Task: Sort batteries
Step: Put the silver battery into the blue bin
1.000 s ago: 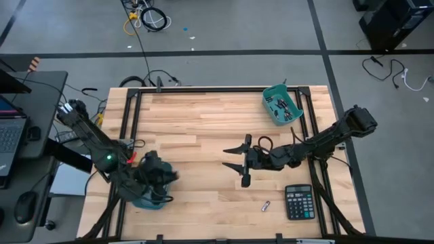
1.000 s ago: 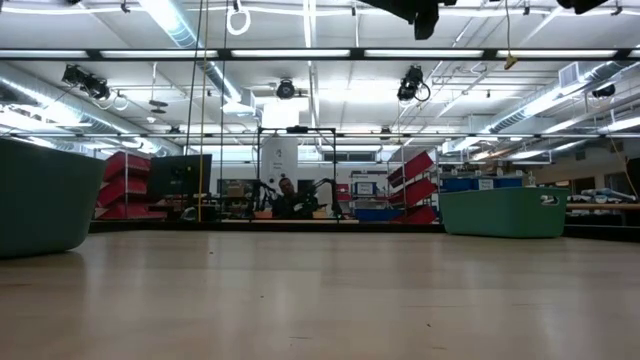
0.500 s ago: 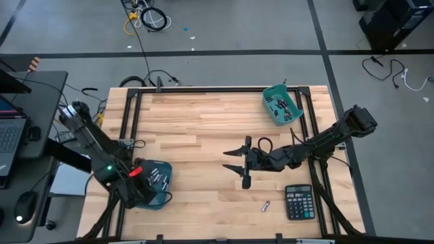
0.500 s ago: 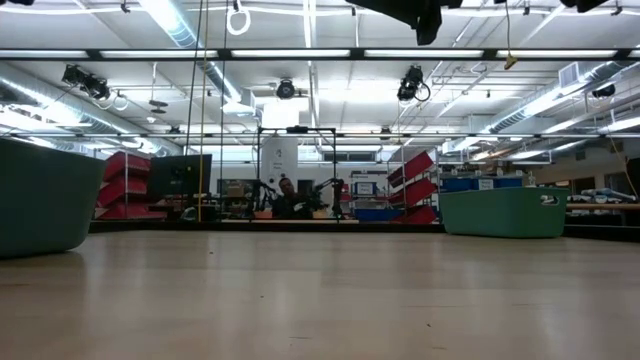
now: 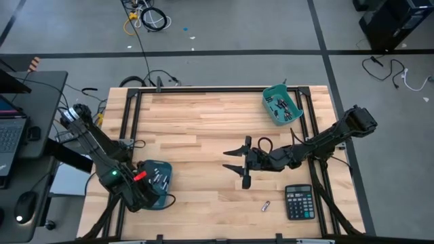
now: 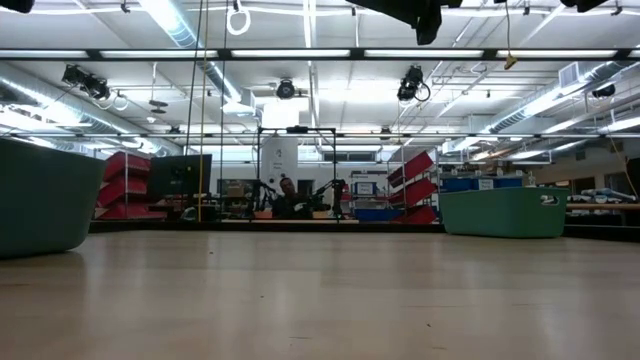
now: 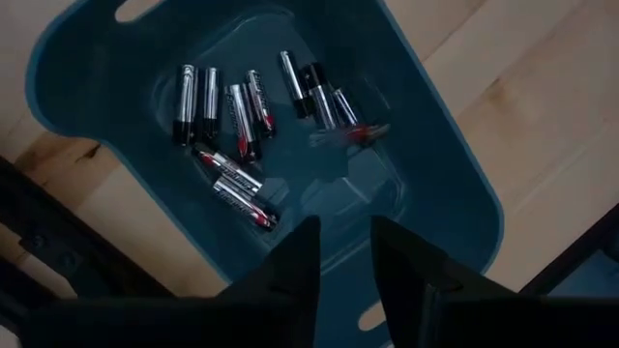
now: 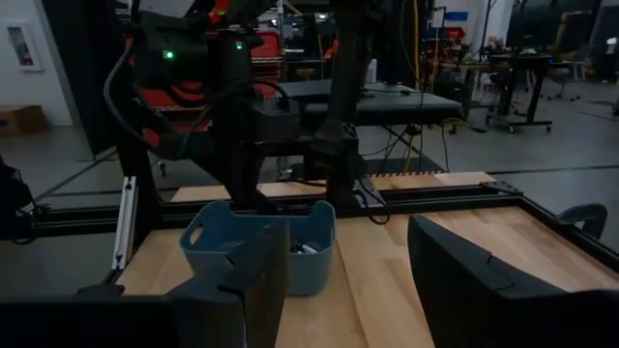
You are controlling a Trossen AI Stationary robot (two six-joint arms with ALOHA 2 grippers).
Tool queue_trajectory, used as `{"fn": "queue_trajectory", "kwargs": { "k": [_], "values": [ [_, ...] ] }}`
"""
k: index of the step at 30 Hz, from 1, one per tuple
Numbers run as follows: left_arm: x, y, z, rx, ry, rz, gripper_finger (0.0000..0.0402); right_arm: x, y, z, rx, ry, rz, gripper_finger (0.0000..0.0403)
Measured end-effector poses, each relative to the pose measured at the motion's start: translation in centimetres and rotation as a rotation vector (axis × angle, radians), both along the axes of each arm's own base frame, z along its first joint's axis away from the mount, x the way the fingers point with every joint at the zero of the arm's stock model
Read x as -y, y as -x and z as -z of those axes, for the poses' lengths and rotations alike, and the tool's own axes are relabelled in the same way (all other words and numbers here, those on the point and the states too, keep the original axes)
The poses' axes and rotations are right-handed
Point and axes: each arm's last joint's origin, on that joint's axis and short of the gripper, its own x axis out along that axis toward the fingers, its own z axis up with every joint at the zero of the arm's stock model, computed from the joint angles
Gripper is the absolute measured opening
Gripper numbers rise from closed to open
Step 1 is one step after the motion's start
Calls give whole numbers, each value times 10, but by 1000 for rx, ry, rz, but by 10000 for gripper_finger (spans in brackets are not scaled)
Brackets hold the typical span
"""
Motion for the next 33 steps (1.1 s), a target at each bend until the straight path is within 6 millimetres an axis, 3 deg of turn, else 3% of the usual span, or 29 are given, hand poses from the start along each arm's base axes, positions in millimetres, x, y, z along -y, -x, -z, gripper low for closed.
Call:
{"fn": "queue_trajectory", "kwargs": {
  "k": [4,8,12,18,23,28,33],
  "values": [
    [0,0,-1,13,-17,27,118,0,0,0,1,-8,0,195],
    [0,-8,-17,115,-50,66,126,1,4,-2,-52,-74,6,190],
    [-2,-20,-44,300,-171,141,127,-2,12,-20,-270,-83,-12,190],
    [-14,-34,-65,500,-521,236,127,-29,34,-34,-656,108,-266,186],
    [-19,-41,-67,521,-683,260,127,-62,53,-17,-857,141,-406,186],
    [-21,-44,-66,512,-714,278,127,-90,69,2,-971,171,-452,190],
    [-21,-44,-66,507,-720,295,127,-109,73,29,-1074,204,-447,192]
  ]
}}
